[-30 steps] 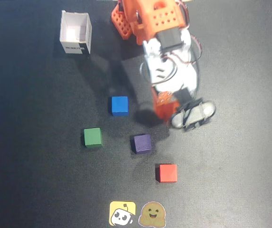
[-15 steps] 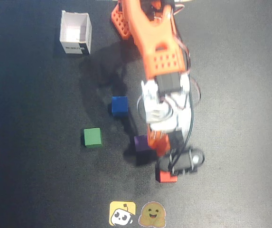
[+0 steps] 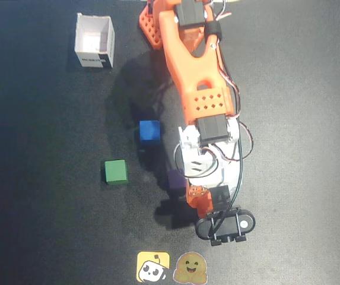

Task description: Put the orange cube on top of the red cube.

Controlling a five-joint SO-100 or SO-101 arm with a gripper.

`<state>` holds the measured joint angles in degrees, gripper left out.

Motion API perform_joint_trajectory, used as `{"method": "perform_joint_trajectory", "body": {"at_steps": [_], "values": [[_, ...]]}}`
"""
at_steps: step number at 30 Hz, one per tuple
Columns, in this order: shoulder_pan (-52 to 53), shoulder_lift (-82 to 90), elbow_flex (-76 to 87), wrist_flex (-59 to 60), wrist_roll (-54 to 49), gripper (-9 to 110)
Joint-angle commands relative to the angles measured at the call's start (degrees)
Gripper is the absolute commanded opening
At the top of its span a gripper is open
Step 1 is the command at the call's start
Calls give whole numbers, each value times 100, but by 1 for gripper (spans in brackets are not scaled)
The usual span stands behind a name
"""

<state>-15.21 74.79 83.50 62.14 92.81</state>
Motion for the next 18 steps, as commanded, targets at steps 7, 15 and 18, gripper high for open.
{"method": "perform_joint_trajectory", "body": {"at_steps": [7,15,18], "values": [[26,-193,-457,-44,62,12],[-18,-352,-466,-220,105,12],[-26,-387,-466,-281,114,12]]}}
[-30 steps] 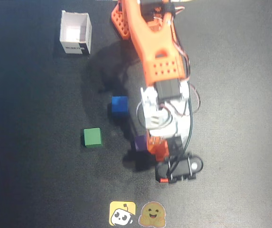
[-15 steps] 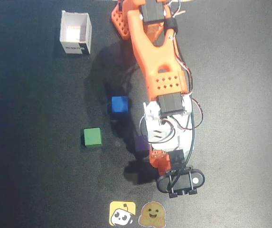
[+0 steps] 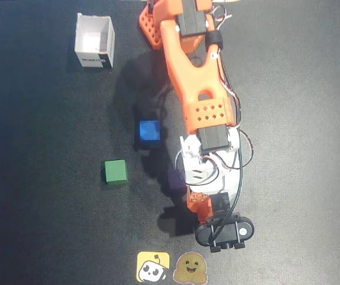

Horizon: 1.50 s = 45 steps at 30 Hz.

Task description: Put the orange cube on top of the red cube.

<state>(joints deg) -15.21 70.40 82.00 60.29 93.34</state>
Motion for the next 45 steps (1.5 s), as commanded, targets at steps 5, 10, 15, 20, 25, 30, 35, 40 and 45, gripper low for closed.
{"method": "perform_joint_trajectory", "body": {"at_steps": [5,10,15,20,25,30,35,40,45], "values": [[-44,-9,-360,-167,79,12],[-97,-44,-360,-237,167,12],[-132,-88,-308,-325,185,12],[-141,-70,-316,-334,220,12],[-141,-88,-264,-387,246,14],[-141,-79,-237,-439,352,19],[-141,-79,-255,-448,378,19],[-141,-53,-255,-466,422,19],[-176,97,-202,-483,492,19]]}}
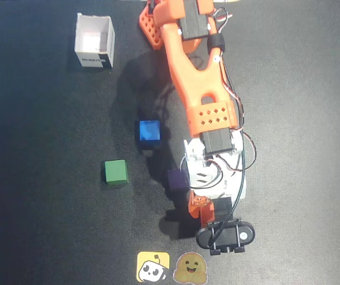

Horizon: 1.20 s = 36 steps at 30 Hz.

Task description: Put the orange cube on top of the red cube.

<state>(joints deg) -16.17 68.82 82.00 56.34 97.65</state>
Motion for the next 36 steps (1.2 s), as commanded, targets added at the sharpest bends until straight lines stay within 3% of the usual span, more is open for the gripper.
{"method": "perform_joint_trajectory", "body": {"at_steps": [1,13,23,30,36], "values": [[-79,290,-202,-88,62,19],[-132,1187,554,-281,62,19],[-185,3208,2619,-1037,-79,19],[79,5071,4482,-1301,-615,2],[404,7128,6126,-1204,-1090,0]]}}
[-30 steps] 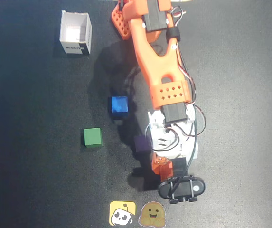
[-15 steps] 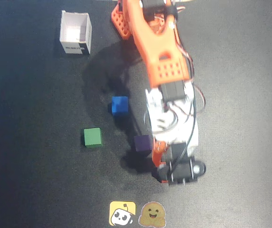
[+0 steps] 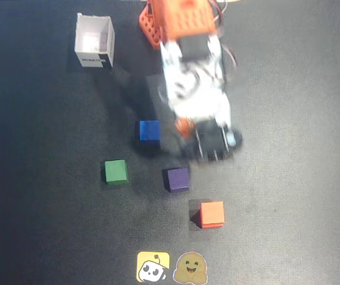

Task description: Put the orange cube on top of the red cube.

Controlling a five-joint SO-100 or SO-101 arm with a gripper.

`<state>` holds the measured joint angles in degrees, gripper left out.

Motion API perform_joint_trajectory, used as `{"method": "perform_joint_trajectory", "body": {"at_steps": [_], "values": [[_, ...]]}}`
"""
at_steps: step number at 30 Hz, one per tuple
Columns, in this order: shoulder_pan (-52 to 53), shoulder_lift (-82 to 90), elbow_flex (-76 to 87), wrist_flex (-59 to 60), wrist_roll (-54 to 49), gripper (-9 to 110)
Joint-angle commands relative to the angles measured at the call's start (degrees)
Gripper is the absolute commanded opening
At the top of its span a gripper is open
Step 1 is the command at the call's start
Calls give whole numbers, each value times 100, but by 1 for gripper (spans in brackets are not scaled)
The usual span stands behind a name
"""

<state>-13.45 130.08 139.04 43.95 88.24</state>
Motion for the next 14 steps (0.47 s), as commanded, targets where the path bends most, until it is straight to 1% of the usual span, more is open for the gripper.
{"method": "perform_joint_trajectory", "body": {"at_steps": [1,8,11,14], "values": [[158,1230,580,97,-158,0],[246,2153,1318,369,-246,0],[246,3041,1775,606,-255,0],[246,4298,2259,1204,-255,0]]}}
